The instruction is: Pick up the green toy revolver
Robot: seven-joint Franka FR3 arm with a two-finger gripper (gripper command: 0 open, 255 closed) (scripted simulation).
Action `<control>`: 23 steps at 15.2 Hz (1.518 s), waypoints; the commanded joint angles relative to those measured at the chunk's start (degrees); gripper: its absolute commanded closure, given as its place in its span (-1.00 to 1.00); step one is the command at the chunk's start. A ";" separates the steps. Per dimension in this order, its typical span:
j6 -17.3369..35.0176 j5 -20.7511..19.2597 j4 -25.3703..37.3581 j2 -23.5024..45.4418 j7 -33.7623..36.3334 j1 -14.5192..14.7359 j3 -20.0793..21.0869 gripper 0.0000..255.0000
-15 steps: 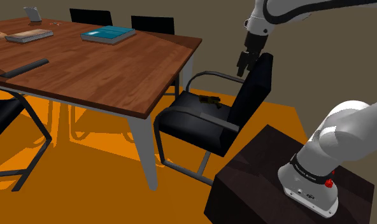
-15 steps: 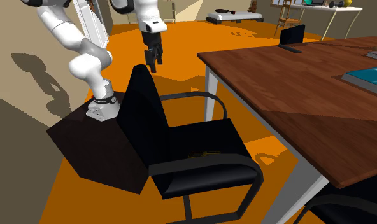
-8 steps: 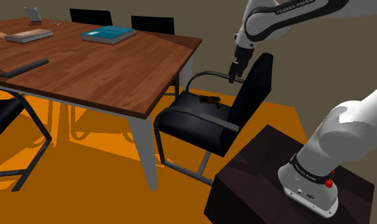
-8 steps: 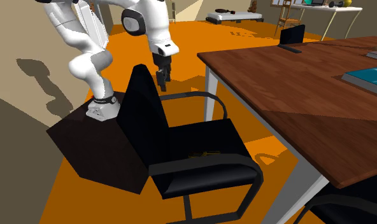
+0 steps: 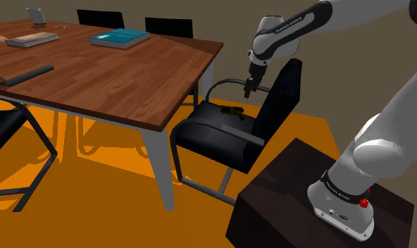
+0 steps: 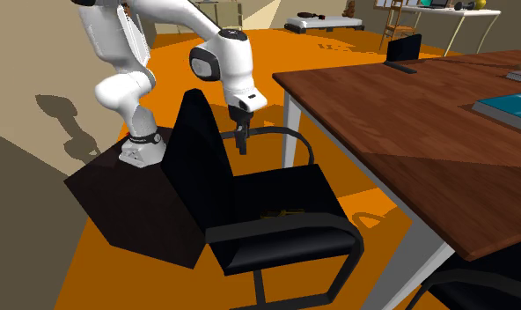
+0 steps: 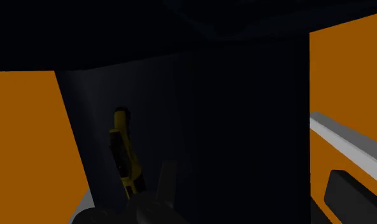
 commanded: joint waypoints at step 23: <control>7.99 11.61 38.33 48.01 -19.00 -8.61 3.98 -1.00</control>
